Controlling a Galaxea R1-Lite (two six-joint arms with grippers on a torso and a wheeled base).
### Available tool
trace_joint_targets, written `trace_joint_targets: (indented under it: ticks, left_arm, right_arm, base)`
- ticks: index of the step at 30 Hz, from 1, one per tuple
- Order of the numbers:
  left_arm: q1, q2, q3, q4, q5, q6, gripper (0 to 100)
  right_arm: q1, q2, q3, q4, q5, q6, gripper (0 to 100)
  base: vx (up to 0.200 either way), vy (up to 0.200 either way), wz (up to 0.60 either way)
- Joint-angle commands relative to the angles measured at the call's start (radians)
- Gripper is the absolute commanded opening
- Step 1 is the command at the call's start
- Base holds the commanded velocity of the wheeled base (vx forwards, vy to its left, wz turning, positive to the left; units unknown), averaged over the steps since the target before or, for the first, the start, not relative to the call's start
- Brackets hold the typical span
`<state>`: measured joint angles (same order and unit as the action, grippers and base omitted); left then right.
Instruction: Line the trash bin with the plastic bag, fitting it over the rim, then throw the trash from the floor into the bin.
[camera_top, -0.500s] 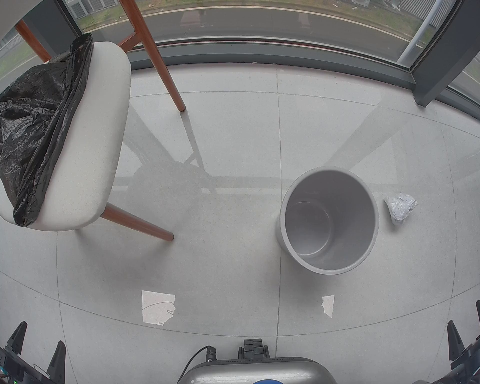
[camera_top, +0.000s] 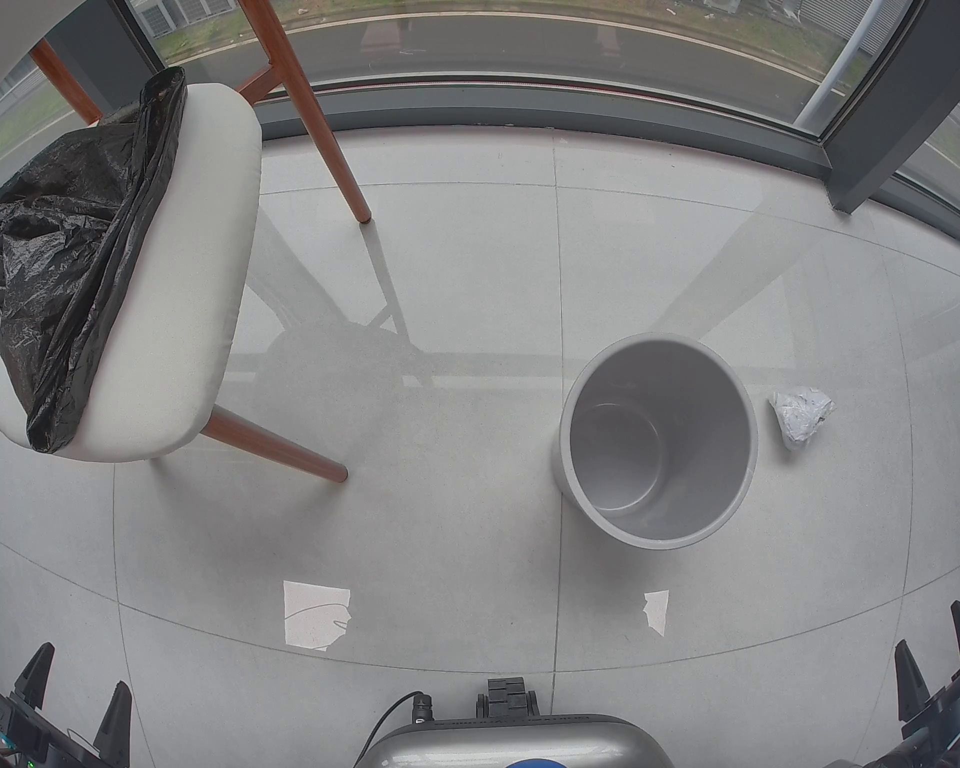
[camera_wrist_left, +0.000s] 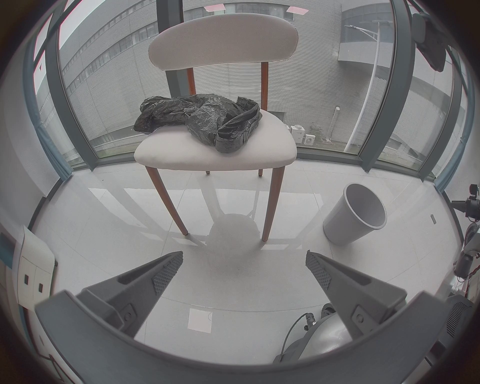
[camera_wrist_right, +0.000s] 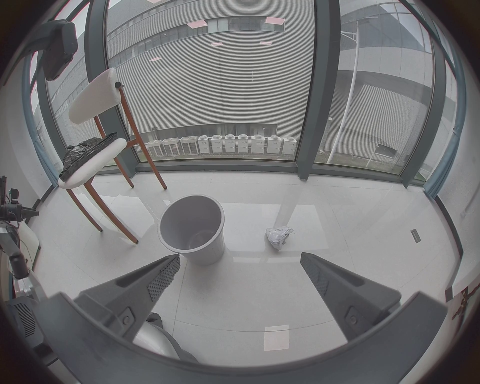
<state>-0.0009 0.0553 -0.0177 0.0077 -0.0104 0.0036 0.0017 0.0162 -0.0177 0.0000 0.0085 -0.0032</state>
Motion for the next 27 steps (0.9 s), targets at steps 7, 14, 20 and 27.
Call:
trace_joint_targets:
  ticks: [7, 14, 20, 27]
  left_arm:
    - [-0.001, -0.003, -0.007, -0.014, -0.006, 0.006, 100]
    - [-0.013, 0.367, -0.410, -0.020, -0.037, -0.016, 100]
    - [-0.008, 0.710, -0.702, -0.086, -0.089, -0.146, 100]
    - [-0.008, 0.925, -0.887, -0.092, -0.120, -0.142, 100]
  right_arm:
    - [0.000, -0.016, 0.018, 0.000, 0.001, 0.002, 100]
    - [0.001, -0.016, 0.018, 0.000, -0.001, 0.003, 100]
    - [0.001, -0.016, 0.018, 0.000, -0.001, 0.003, 100]
    - [0.001, -0.016, 0.018, 0.000, -0.001, 0.003, 100]
  base:
    - [0.000, 0.000, 0.00]
    - [0.000, 0.000, 0.00]
    - [0.000, 0.000, 0.00]
    - [0.000, 0.000, 0.00]
